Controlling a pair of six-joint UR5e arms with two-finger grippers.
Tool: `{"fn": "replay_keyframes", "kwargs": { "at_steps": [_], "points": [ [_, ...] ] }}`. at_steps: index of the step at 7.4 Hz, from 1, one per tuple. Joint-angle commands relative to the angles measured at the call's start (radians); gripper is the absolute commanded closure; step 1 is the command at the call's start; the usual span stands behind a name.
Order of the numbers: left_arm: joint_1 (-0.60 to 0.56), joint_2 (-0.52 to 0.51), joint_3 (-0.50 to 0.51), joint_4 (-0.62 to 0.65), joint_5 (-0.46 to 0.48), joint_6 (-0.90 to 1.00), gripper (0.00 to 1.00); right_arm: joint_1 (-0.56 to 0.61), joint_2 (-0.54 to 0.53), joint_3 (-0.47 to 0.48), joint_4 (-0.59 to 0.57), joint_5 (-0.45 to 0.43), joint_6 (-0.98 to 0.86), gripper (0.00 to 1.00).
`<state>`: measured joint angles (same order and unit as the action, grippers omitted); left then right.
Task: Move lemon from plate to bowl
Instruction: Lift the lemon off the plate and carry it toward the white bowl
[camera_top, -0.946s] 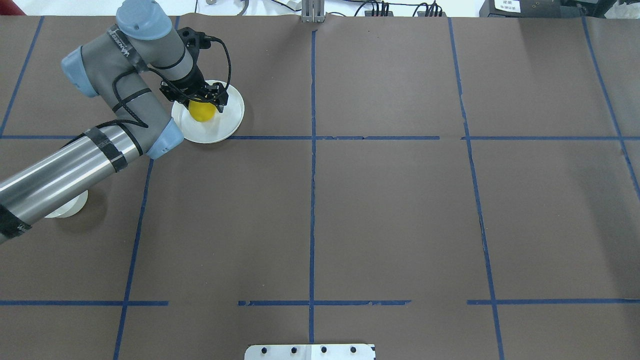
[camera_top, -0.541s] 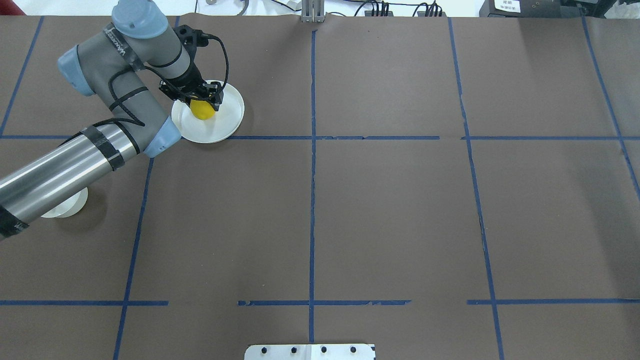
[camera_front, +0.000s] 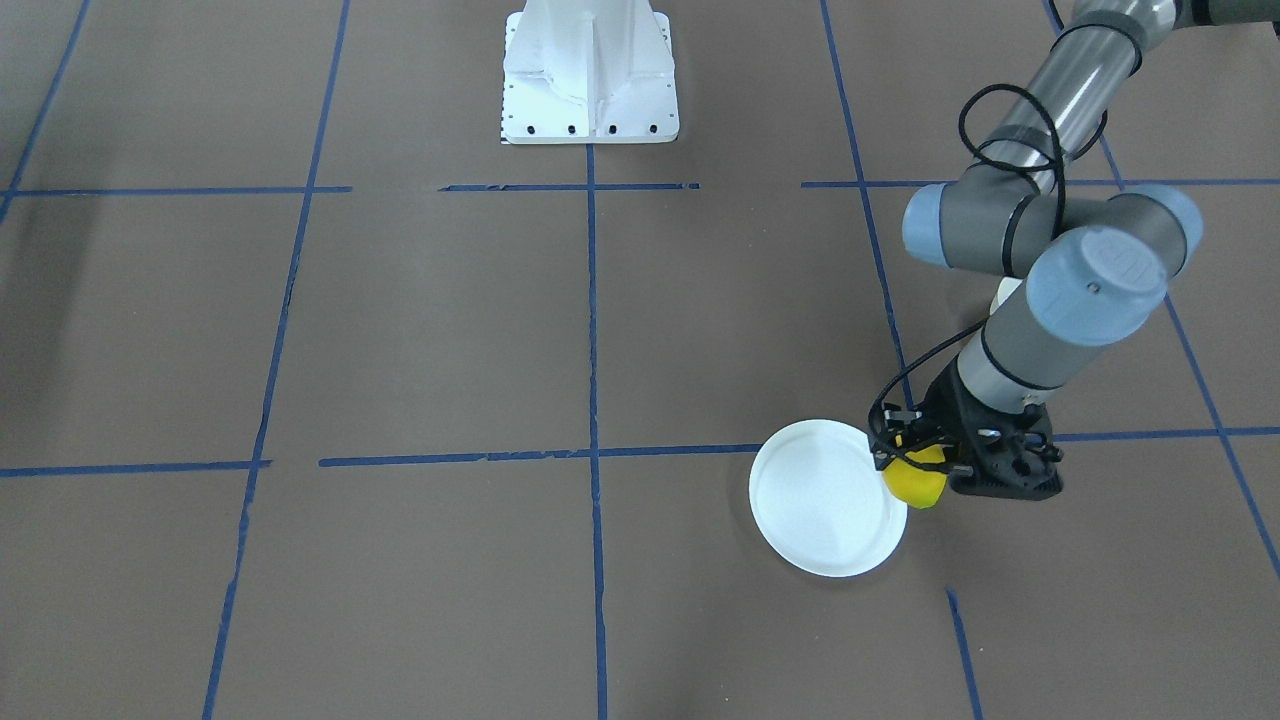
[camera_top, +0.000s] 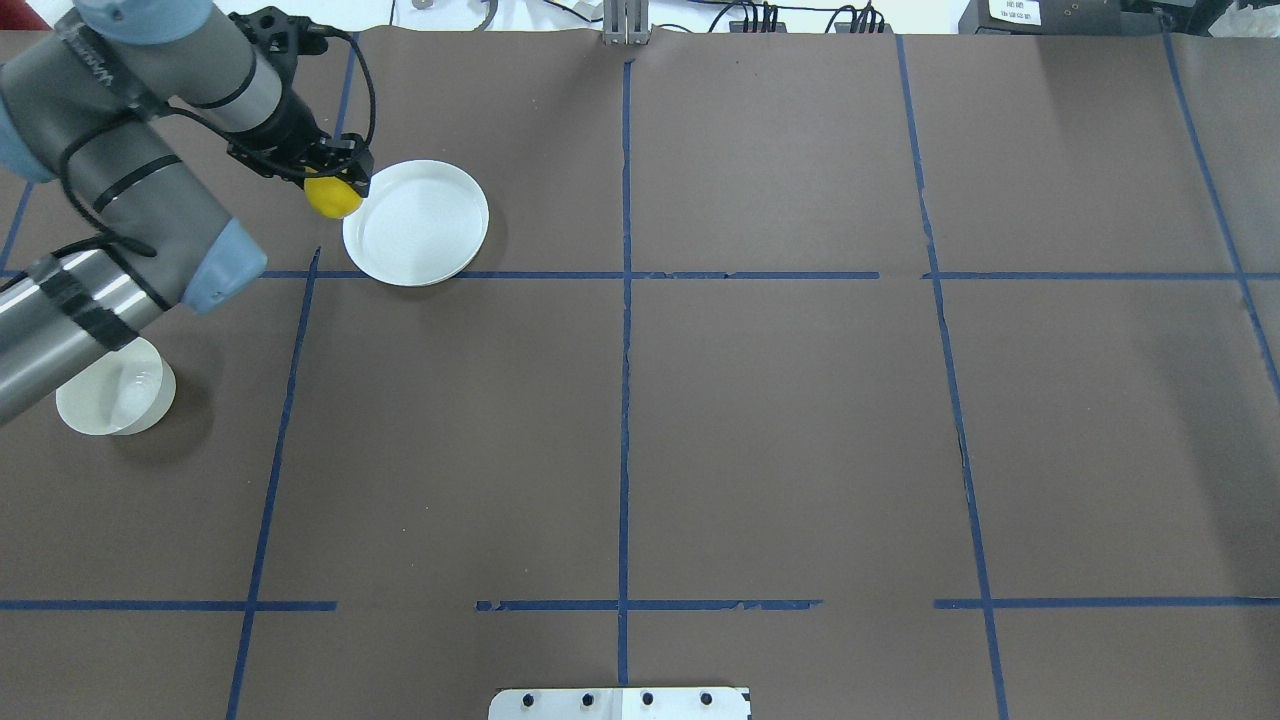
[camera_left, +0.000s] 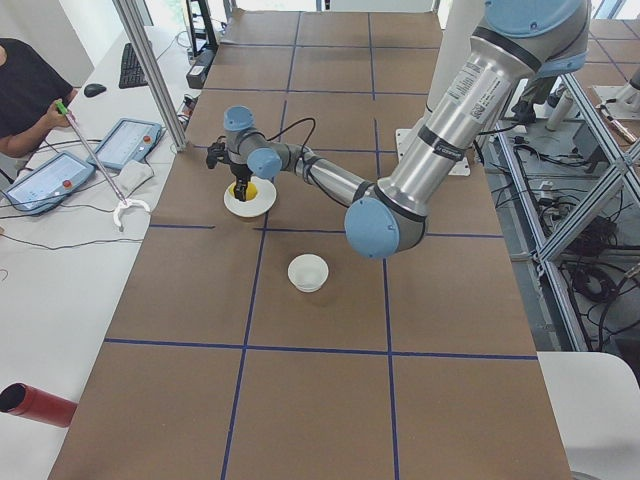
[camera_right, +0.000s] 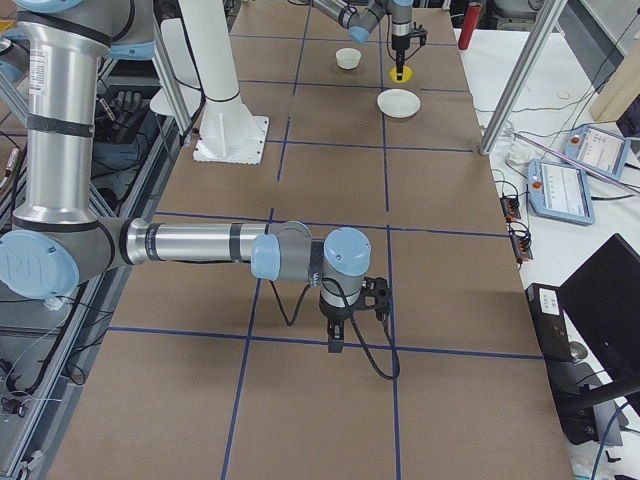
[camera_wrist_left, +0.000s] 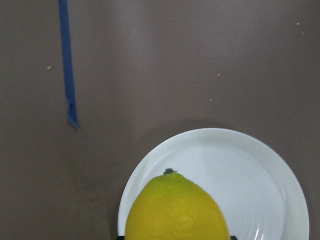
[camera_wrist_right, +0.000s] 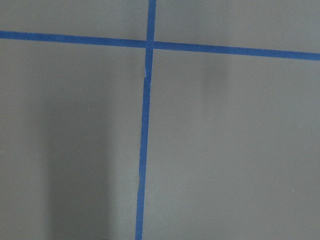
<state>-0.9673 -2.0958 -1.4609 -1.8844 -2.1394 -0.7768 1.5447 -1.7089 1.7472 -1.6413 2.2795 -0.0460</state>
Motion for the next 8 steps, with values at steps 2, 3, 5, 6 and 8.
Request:
{"fn": "replay_keyframes", "kwargs": {
  "at_steps": [2, 3, 5, 6, 8],
  "points": [
    [-0.005, 0.401, -0.302, -0.033, 0.007, 0.152, 1.00, 0.000, 0.000, 0.000, 0.000, 0.000, 0.000, 0.00],
    [-0.004, 0.519, -0.326, -0.089, 0.007, 0.174, 1.00, 0.000, 0.000, 0.000, 0.000, 0.000, 0.000, 0.00],
    [-0.004, 0.601, -0.320, -0.119, 0.009, 0.172, 1.00, 0.000, 0.000, 0.000, 0.000, 0.000, 0.000, 0.00],
    [-0.002, 0.609, -0.309, -0.119, 0.007, 0.169, 1.00, 0.000, 0.000, 0.000, 0.000, 0.000, 0.000, 0.00],
    [0.002, 0.609, -0.312, -0.117, 0.003, 0.162, 1.00, 0.000, 0.000, 0.000, 0.000, 0.000, 0.000, 0.00]
  ]
}}
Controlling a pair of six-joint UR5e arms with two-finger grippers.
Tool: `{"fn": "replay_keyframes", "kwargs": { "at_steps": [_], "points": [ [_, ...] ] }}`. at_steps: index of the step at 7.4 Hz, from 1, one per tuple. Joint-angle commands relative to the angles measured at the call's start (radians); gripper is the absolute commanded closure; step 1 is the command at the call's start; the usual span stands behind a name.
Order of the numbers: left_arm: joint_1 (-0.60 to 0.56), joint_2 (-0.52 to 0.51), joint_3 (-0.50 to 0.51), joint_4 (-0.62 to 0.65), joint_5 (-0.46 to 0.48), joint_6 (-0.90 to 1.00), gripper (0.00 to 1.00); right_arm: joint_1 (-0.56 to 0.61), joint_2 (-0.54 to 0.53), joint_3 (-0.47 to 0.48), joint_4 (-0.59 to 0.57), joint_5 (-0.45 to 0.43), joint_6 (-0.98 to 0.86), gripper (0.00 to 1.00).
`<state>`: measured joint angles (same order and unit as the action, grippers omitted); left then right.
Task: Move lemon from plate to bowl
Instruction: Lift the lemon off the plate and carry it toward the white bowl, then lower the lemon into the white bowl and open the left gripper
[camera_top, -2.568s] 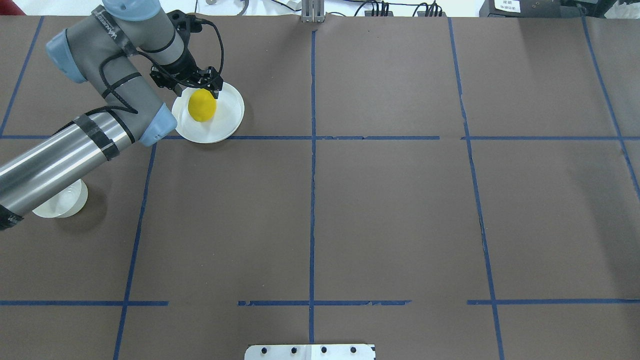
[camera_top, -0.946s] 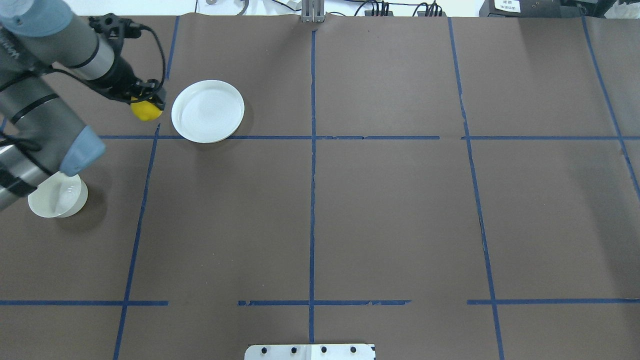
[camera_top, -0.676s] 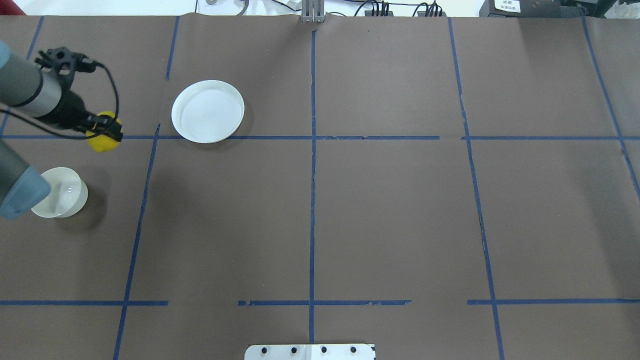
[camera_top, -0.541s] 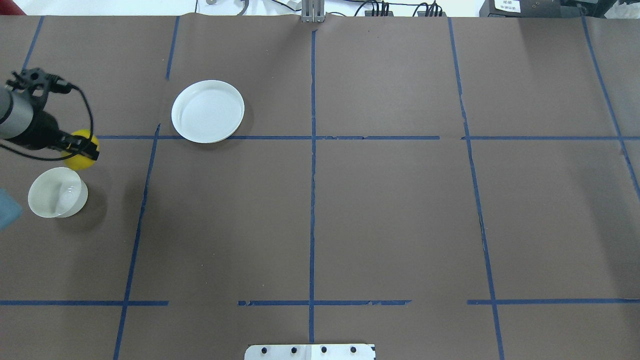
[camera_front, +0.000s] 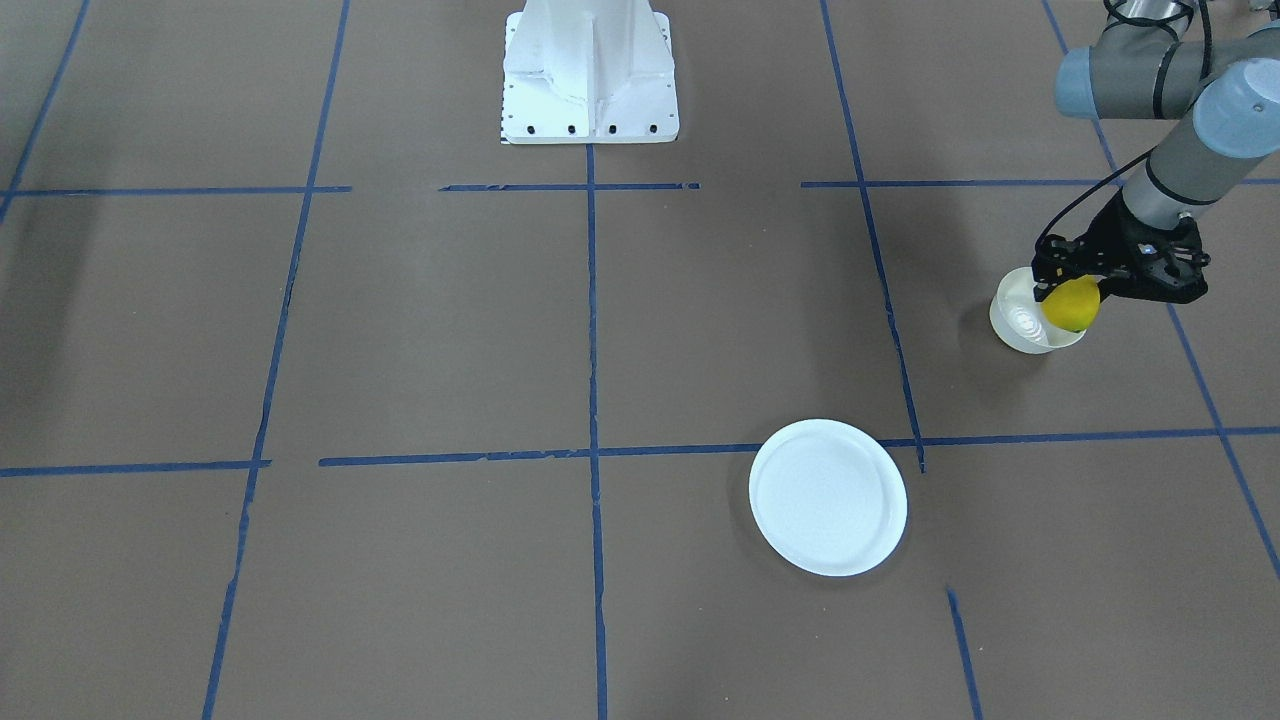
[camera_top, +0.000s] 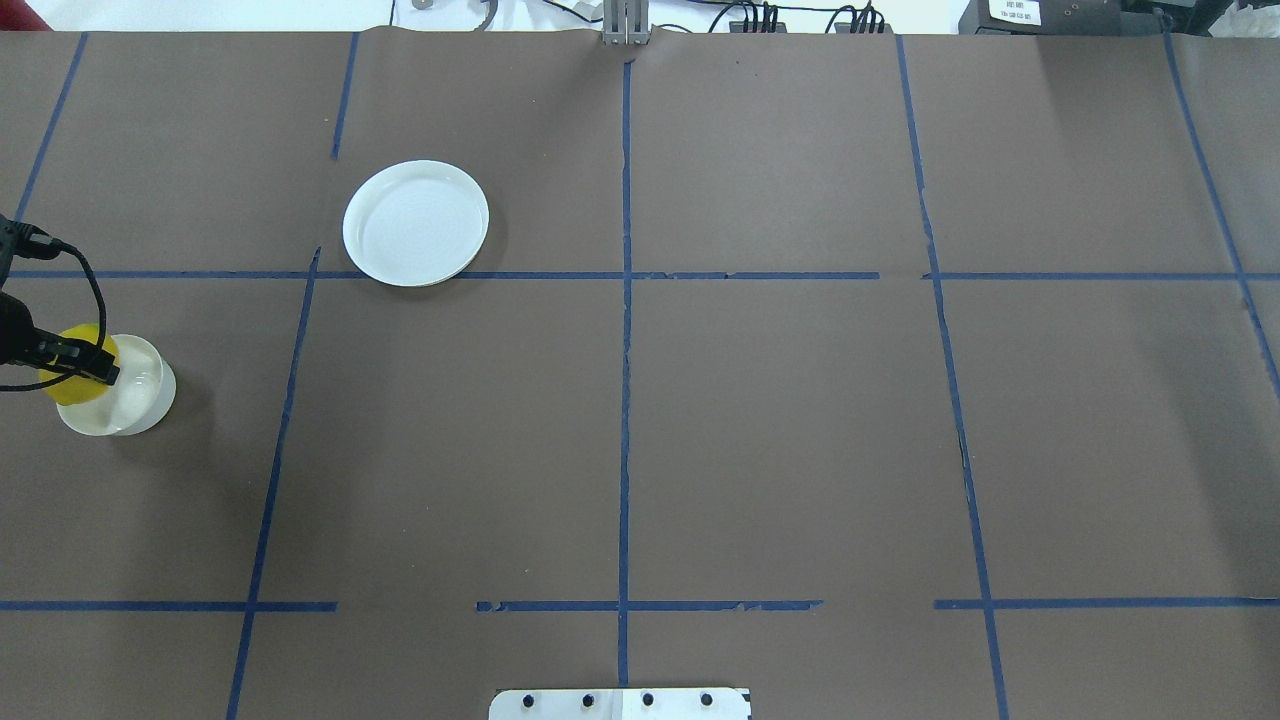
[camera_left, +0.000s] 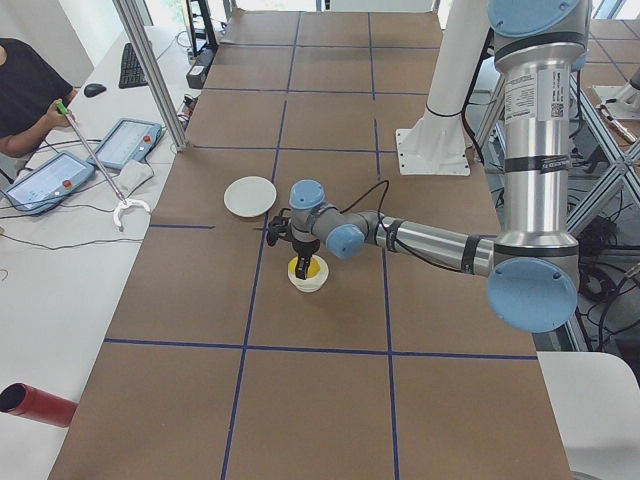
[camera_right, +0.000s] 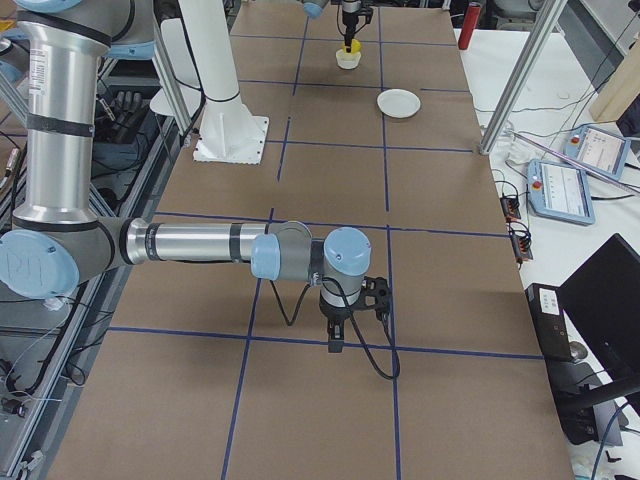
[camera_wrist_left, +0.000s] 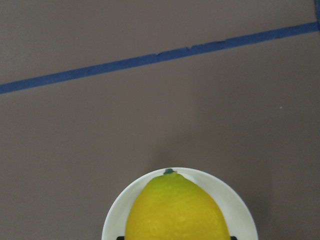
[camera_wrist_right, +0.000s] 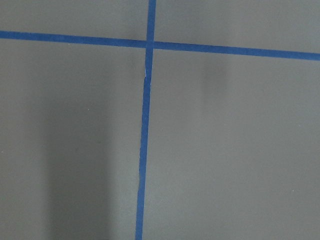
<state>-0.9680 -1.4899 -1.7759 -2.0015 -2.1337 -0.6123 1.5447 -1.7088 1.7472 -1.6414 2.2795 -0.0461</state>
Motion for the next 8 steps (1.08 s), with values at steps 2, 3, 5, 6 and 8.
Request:
{"fn": "replay_keyframes", "kwargs": {
  "at_steps": [2, 3, 5, 6, 8],
  "points": [
    [0.009, 0.002, 0.004, 0.000, -0.006, -0.006, 1.00, 0.000, 0.000, 0.000, 0.000, 0.000, 0.000, 0.00],
    [0.012, -0.006, 0.006, 0.000, -0.008, -0.007, 1.00, 0.000, 0.000, 0.000, 0.000, 0.000, 0.000, 0.00],
    [0.023, -0.009, 0.016, -0.002, -0.006, -0.007, 0.94, 0.000, 0.000, 0.000, 0.000, 0.000, 0.000, 0.00],
    [0.029, -0.010, 0.019, -0.002, -0.006, -0.006, 0.77, 0.000, 0.000, 0.000, 0.000, 0.000, 0.000, 0.00],
    [0.031, -0.013, 0.024, -0.005, -0.008, -0.004, 0.01, 0.000, 0.000, 0.000, 0.000, 0.000, 0.000, 0.00]
  ]
}}
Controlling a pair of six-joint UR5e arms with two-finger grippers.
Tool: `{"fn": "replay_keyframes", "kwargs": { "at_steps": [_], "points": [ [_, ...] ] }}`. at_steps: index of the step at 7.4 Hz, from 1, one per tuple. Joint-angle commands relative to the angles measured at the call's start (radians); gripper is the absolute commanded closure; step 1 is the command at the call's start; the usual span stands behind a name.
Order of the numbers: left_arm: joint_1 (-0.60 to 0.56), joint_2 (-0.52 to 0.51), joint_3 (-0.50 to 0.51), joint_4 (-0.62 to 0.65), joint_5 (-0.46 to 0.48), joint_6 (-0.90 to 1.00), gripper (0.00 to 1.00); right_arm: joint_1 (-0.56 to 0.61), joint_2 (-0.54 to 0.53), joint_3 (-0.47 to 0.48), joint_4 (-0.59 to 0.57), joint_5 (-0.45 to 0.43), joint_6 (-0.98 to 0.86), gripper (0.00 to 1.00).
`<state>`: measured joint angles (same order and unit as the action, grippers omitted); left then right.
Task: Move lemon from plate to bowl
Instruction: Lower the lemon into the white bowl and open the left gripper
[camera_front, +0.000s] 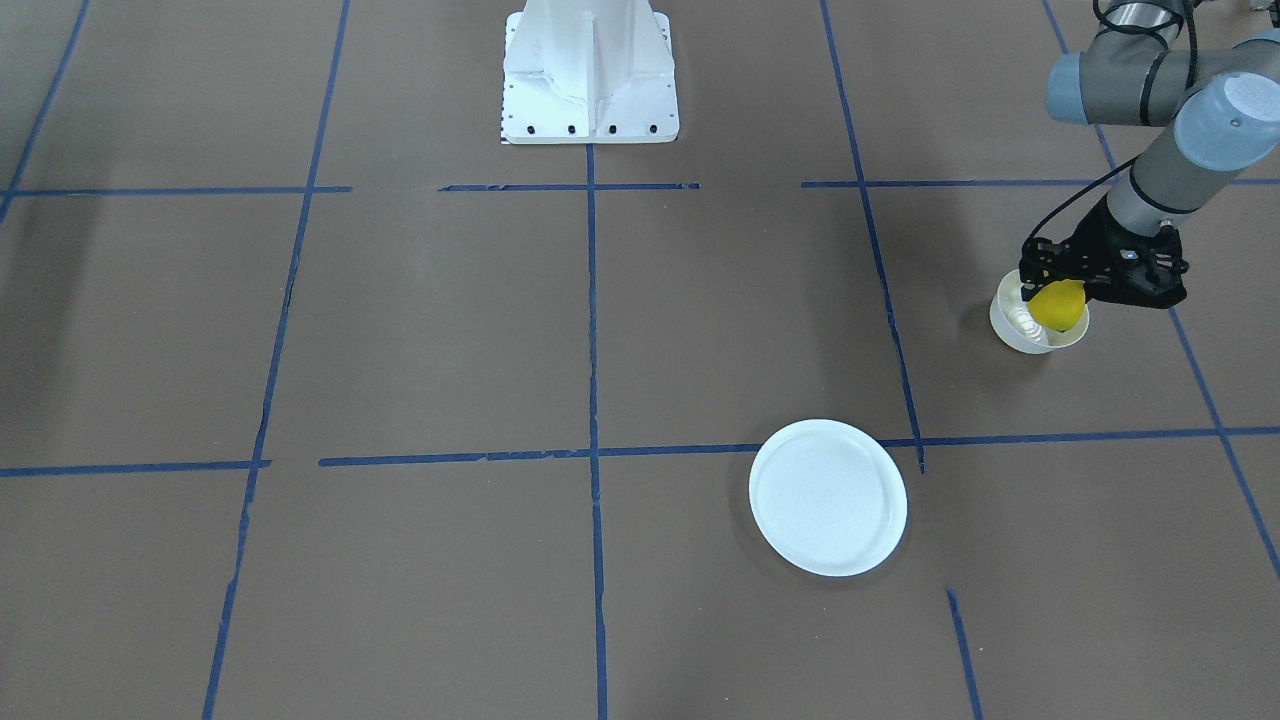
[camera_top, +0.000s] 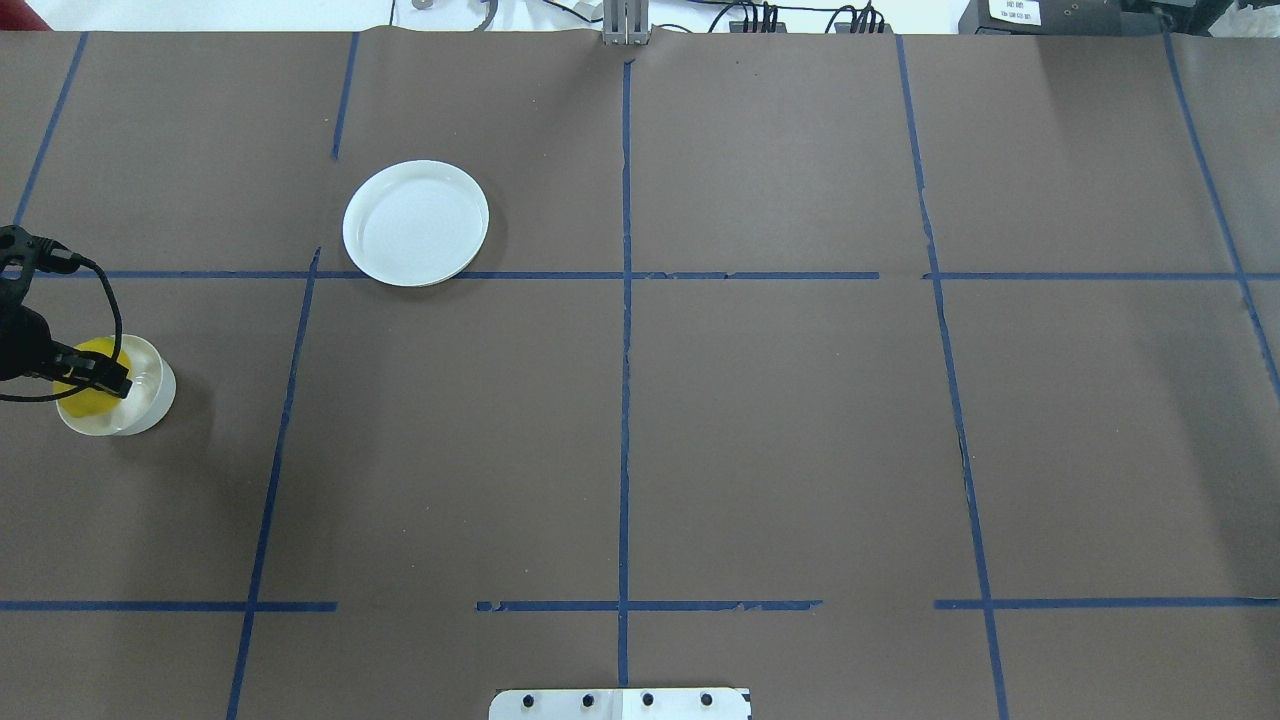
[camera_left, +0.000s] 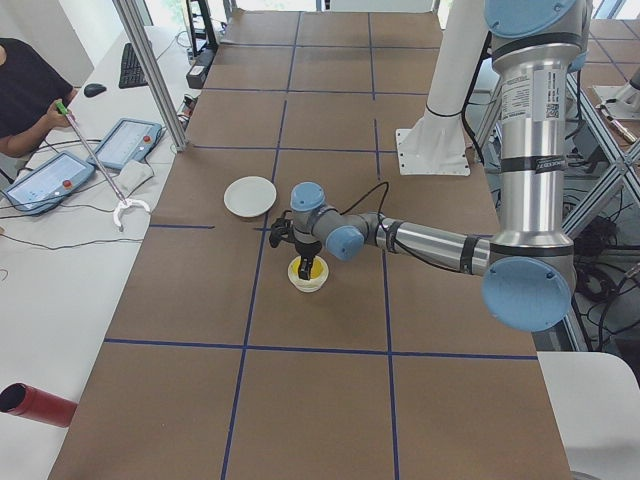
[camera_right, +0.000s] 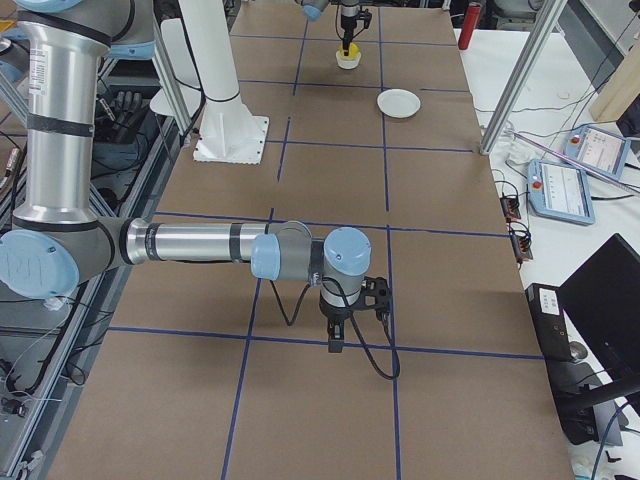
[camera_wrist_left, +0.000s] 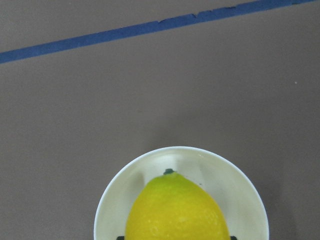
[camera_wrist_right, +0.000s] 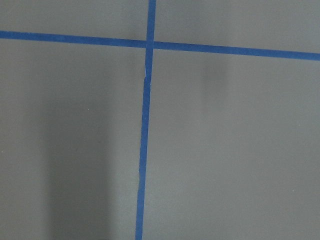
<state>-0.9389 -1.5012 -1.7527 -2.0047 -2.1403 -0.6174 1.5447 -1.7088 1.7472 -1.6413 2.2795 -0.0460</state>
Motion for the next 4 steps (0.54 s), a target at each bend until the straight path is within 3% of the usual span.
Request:
{"fn": "replay_keyframes", "kwargs": {
  "at_steps": [1, 4],
  "points": [
    [0.002, -0.002, 0.001, -0.002, -0.001, -0.001, 0.00, 0.000, 0.000, 0.000, 0.000, 0.000, 0.000, 0.00],
    [0.000, -0.002, -0.028, 0.010, -0.004, 0.011, 0.00, 0.000, 0.000, 0.000, 0.000, 0.000, 0.000, 0.00]
  ]
}}
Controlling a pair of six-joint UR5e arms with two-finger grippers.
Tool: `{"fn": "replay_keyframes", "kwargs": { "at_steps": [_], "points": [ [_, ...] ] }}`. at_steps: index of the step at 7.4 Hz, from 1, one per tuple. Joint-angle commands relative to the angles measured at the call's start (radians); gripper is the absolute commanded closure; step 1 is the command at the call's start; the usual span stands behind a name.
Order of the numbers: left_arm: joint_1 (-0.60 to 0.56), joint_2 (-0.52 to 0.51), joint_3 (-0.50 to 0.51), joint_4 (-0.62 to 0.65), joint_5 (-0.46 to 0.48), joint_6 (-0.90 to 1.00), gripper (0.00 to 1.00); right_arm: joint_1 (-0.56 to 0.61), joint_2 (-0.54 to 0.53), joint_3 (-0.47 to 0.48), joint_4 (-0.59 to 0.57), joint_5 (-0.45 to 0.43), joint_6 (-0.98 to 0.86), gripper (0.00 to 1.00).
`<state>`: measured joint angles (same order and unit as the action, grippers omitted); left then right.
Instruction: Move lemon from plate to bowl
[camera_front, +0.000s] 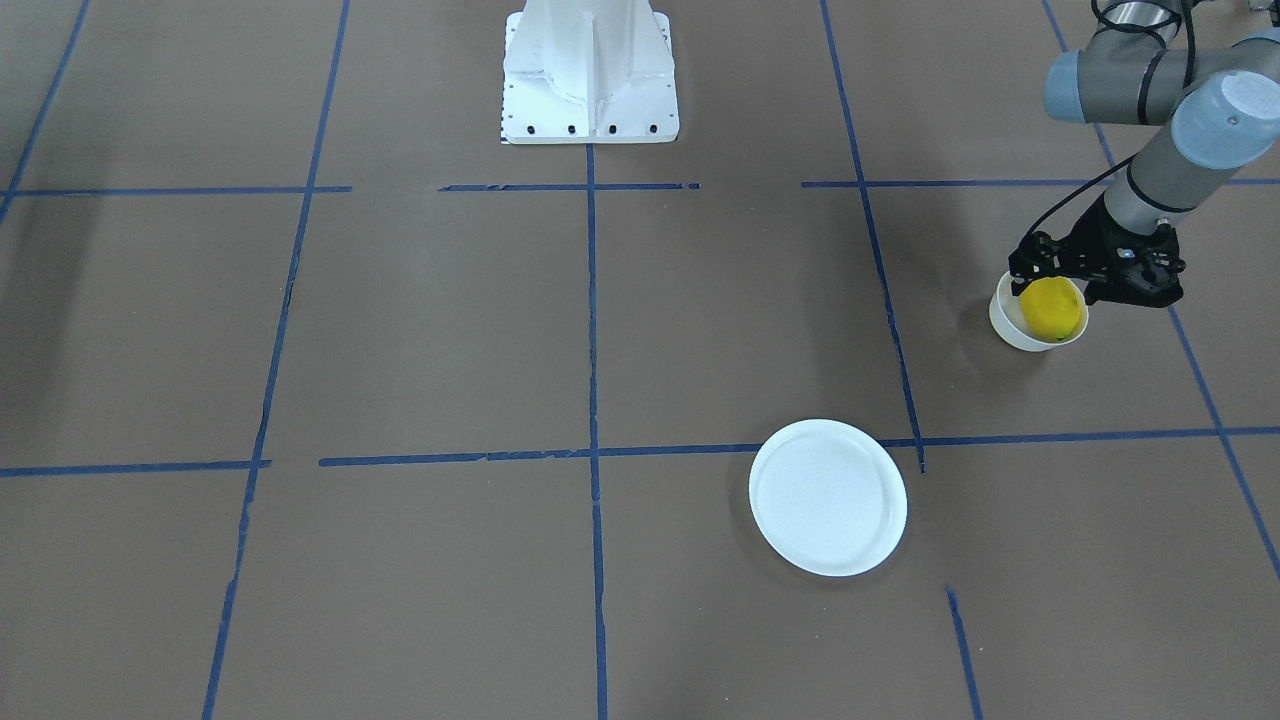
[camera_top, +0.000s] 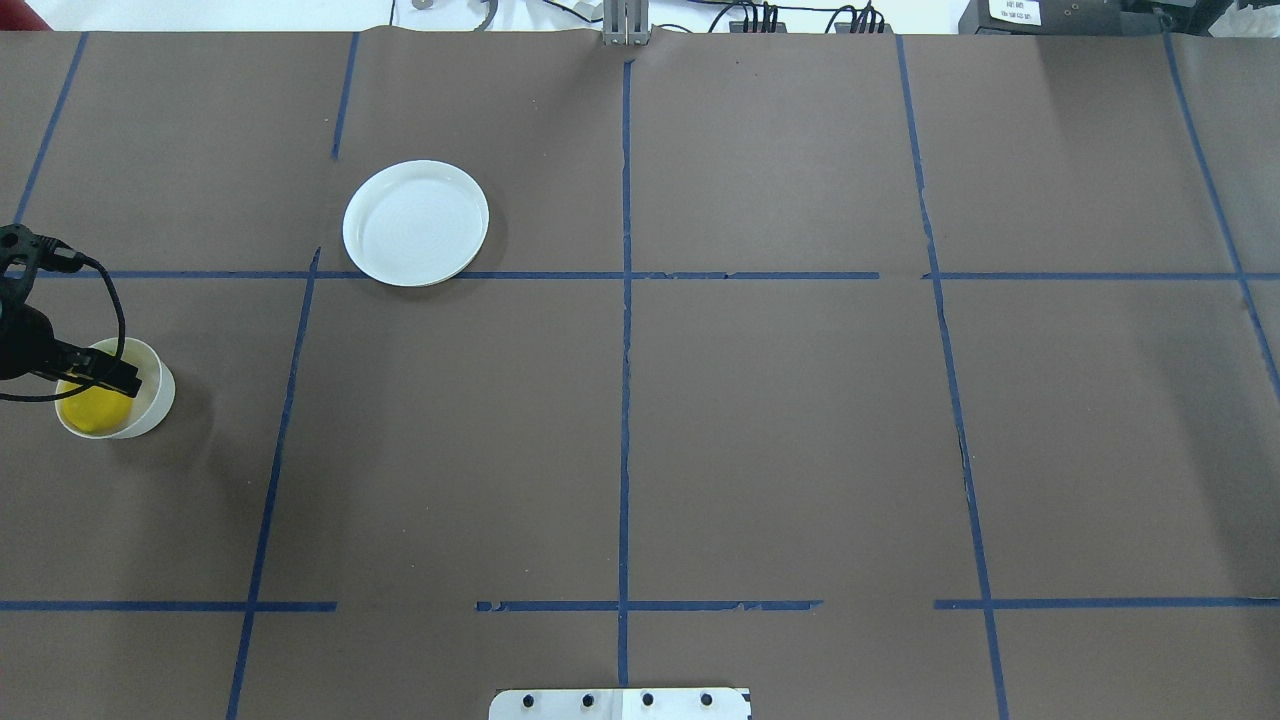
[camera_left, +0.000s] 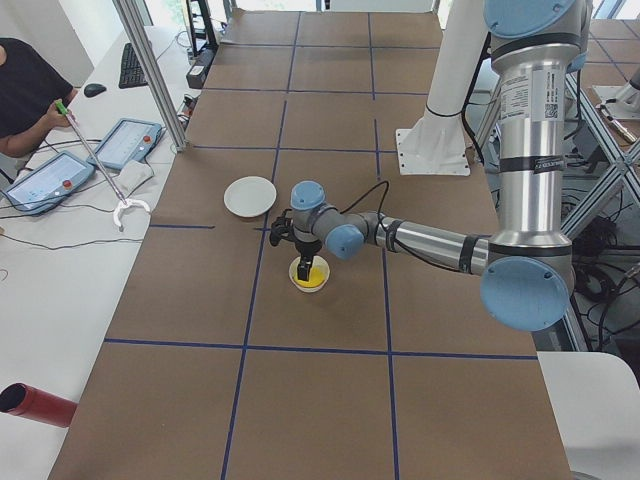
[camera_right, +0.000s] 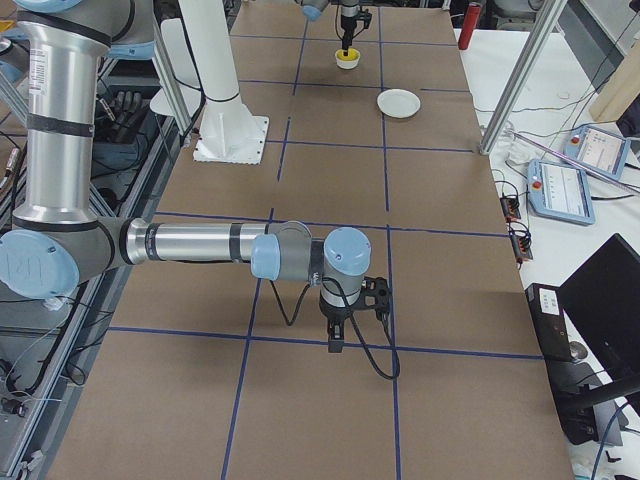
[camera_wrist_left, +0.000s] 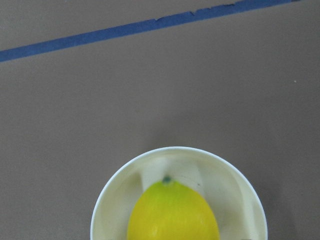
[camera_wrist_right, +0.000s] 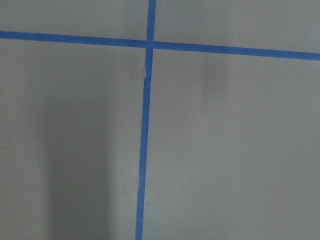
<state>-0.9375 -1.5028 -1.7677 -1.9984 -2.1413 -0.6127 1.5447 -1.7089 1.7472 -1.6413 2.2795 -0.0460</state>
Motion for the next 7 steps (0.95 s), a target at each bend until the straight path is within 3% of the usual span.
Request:
{"fn": "replay_keyframes", "kwargs": {
  "at_steps": [1, 2, 4, 5, 7],
  "points": [
    [-0.010, 0.001, -0.039, 0.010, -0.056, 0.030, 0.01, 0.000, 0.000, 0.000, 0.000, 0.000, 0.000, 0.00],
    [-0.105, 0.004, -0.042, 0.018, -0.112, 0.115, 0.01, 0.000, 0.000, 0.000, 0.000, 0.000, 0.000, 0.00],
    [-0.258, -0.002, -0.027, 0.140, -0.115, 0.323, 0.01, 0.000, 0.000, 0.000, 0.000, 0.000, 0.000, 0.00],
    [-0.390, -0.011, -0.021, 0.183, -0.136, 0.420, 0.01, 0.000, 0.000, 0.000, 0.000, 0.000, 0.000, 0.00],
    [-0.599, -0.071, 0.083, 0.304, -0.201, 0.673, 0.01, 0.000, 0.000, 0.000, 0.000, 0.000, 0.000, 0.00]
  ]
}}
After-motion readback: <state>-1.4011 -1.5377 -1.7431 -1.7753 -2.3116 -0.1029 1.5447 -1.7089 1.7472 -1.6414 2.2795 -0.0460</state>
